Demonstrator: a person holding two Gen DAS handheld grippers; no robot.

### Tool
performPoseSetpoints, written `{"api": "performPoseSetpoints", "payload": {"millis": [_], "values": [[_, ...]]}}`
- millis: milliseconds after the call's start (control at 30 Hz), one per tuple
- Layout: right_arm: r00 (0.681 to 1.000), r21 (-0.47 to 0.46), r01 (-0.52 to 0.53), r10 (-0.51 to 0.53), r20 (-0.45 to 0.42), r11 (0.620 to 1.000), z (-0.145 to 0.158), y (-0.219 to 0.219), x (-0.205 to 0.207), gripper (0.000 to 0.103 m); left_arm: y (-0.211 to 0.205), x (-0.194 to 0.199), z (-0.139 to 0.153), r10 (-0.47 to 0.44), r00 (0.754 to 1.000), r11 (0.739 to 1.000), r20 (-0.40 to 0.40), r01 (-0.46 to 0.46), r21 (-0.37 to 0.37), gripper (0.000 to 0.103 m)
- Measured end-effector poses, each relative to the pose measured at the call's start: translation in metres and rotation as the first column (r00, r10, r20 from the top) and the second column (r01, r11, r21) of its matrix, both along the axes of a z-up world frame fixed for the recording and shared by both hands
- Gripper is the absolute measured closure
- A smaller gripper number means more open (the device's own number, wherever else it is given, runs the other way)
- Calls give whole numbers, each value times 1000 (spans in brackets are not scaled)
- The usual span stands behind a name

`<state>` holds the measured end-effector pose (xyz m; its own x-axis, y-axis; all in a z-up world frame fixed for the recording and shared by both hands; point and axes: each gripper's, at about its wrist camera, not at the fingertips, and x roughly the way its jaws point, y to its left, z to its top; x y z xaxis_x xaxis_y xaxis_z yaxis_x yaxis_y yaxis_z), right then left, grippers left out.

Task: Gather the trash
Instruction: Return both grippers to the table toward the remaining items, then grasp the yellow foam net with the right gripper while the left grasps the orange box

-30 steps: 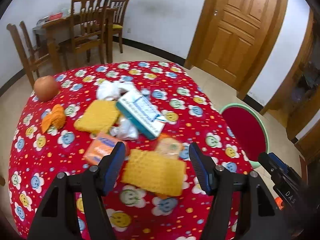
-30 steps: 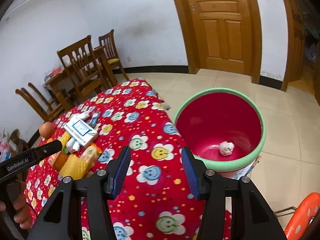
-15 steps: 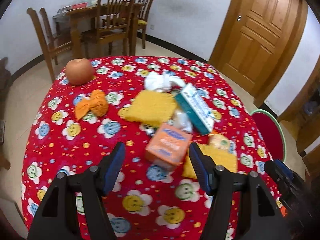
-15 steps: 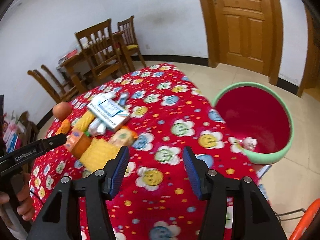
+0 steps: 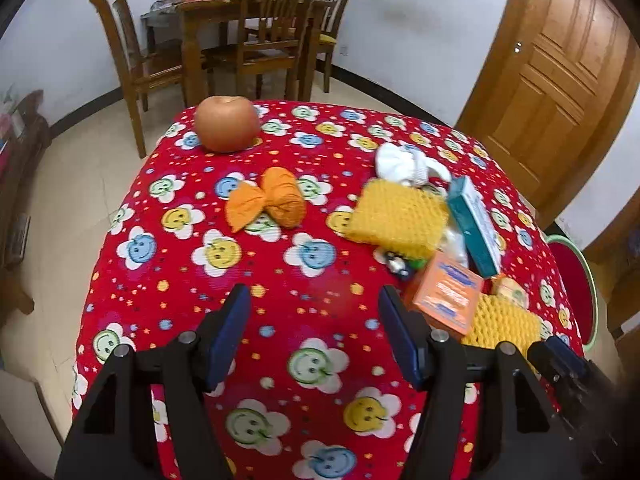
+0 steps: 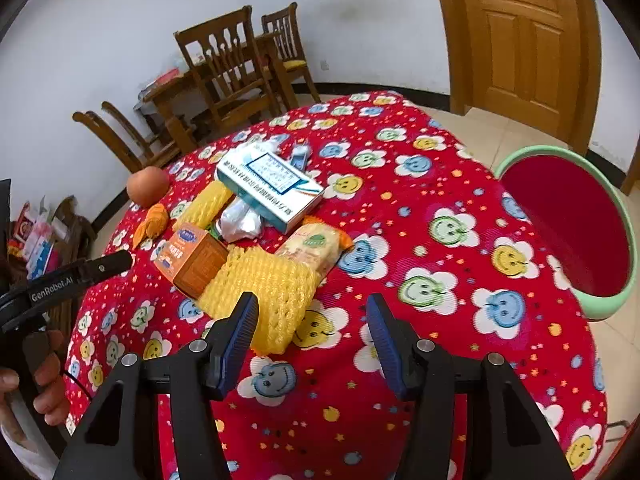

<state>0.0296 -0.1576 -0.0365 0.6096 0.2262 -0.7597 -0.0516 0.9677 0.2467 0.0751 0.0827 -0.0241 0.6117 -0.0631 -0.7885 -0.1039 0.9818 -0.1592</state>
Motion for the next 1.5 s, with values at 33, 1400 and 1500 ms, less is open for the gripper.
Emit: {"api": "performPoseSetpoints", "payload": {"millis": [33, 1400, 1500], "values": [[1000, 1, -3, 3, -3, 1000, -1, 2, 1, 46, 3, 1, -1, 5, 1000, 1000, -2, -5, 1, 37], [999, 62, 31, -33, 31, 998, 16, -21, -17, 84, -63, 8, -7, -208, 978, 978, -1, 208, -33, 32], [999, 58, 36, -37, 31, 998, 17, -22, -17, 84, -66, 10, -8, -222, 975, 974, 4, 222, -36, 32]]}}
